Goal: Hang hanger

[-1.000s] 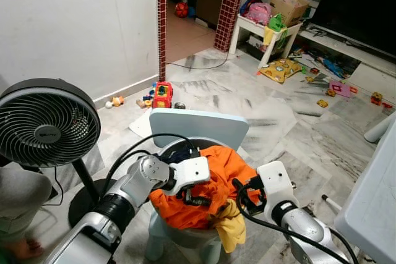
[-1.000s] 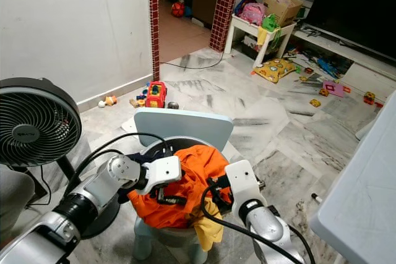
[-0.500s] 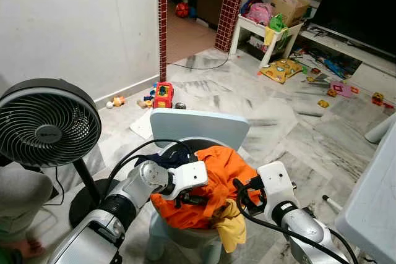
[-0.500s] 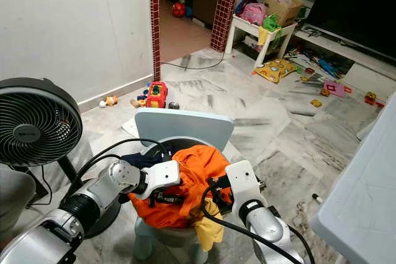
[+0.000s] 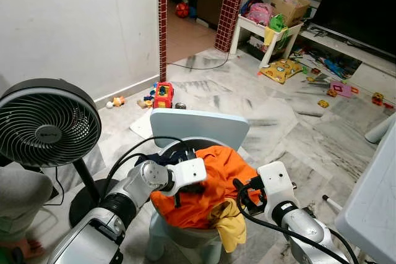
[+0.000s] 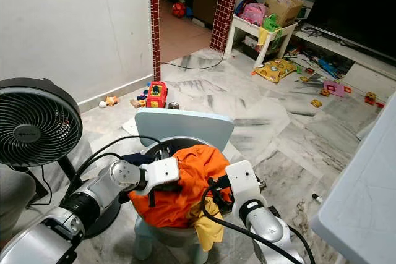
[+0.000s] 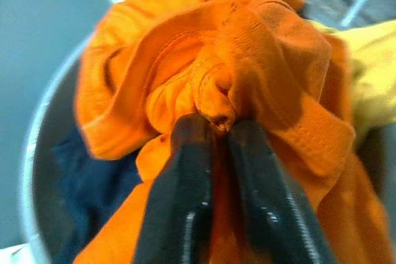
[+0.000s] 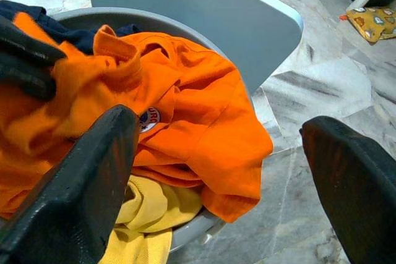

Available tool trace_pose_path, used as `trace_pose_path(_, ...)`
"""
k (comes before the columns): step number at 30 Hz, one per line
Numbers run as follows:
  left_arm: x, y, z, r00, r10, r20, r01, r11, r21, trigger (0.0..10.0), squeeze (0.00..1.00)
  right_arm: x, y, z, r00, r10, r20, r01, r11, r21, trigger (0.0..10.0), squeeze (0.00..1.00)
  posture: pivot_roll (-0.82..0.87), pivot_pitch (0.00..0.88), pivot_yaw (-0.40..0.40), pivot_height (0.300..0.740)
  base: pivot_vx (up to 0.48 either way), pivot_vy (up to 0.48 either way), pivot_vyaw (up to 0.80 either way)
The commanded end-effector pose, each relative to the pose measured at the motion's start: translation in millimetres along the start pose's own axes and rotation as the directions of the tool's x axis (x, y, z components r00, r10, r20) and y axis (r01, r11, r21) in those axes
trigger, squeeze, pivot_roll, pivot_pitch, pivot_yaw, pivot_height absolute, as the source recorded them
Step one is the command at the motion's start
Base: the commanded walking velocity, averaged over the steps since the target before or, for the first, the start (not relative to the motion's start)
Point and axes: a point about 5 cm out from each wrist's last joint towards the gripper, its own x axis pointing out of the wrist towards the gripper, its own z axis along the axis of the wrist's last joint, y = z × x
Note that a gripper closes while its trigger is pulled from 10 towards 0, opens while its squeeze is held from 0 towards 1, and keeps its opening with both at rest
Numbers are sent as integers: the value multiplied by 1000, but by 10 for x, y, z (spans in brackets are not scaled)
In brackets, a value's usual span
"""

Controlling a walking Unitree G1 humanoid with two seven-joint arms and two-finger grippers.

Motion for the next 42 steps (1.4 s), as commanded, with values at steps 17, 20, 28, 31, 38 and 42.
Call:
trace_pose_path(17, -137, -31, 103, 998, 21, 58, -26, 996, 89, 0, 0, -12, -55, -6, 1000, -10, -5, 10, 1000, -13, 10000, 0, 30, 0, -98, 740, 0, 0, 0)
trace_pose_path(20, -163, -116, 37, 999, 1, 41, -5, 997, 77, 0, 0, -12, -55, -7, 1000, -8, -5, 8, 1000, -14, 10000, 0, 36, 0, -102, 740, 0, 0, 0)
trace_pose_path(28, -293, -250, -126, 997, -6, -76, 20, 983, 185, 392, 0, 0, -67, 7, 1000, 0, -4, 0, 1000, -24, 10000, 0, 40, 0, -111, 740, 0, 0, 0)
trace_pose_path(31, -312, -225, -127, 997, 66, -47, -58, 986, 154, 6353, 0, -4, -68, 0, 1000, 1, -5, -1, 1000, -24, 10000, 0, 41, 0, -115, 740, 0, 0, 0)
trace_pose_path(38, -242, -110, -16, 987, 158, 17, -159, 980, 116, 10000, 1000, 9, -29, 3, 1000, 15, -6, -15, 1000, -26, 10000, 0, 40, 0, -120, 740, 0, 0, 0)
trace_pose_path(42, -215, -70, 64, 988, 153, 25, -155, 972, 178, 10000, 1000, 6, -43, 8, 1000, 13, -6, -13, 1000, -28, 10000, 0, 35, 0, -117, 740, 0, 0, 0)
